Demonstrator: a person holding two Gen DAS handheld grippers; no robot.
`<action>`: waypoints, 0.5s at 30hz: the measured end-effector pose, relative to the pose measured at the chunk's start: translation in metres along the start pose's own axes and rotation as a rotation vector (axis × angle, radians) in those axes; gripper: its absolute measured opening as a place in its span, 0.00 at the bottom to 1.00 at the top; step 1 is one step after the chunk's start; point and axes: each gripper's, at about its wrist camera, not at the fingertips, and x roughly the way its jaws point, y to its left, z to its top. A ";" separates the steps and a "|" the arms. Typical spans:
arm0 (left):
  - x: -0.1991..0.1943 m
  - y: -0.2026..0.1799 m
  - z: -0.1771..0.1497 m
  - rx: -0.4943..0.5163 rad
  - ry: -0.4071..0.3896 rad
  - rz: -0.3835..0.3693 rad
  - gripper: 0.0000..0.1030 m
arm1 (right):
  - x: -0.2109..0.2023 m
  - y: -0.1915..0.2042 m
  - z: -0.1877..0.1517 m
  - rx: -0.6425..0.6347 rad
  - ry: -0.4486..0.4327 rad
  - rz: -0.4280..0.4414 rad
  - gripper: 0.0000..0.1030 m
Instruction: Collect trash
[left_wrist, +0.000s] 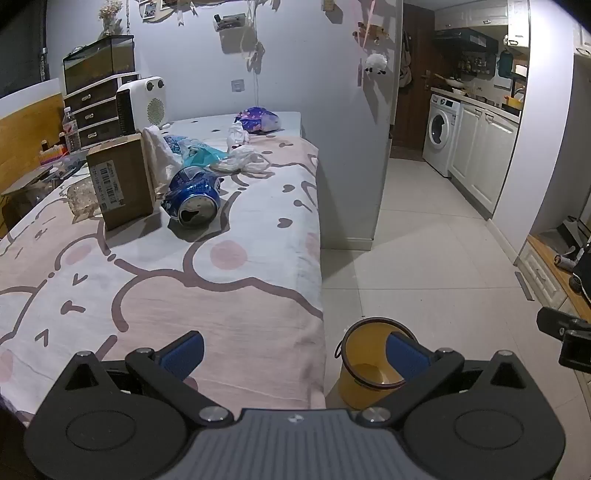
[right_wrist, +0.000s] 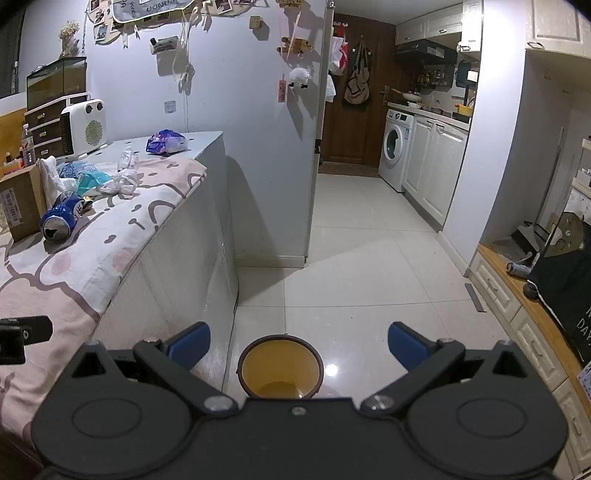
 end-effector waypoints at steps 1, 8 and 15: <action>0.000 0.000 0.000 0.000 0.000 0.000 1.00 | 0.000 0.000 0.000 0.000 0.002 -0.001 1.00; 0.000 0.000 0.000 0.002 0.000 0.002 1.00 | 0.000 0.000 0.000 0.000 0.001 0.000 1.00; 0.000 0.000 0.000 0.004 -0.002 0.000 1.00 | 0.000 0.001 0.000 -0.001 0.002 -0.001 1.00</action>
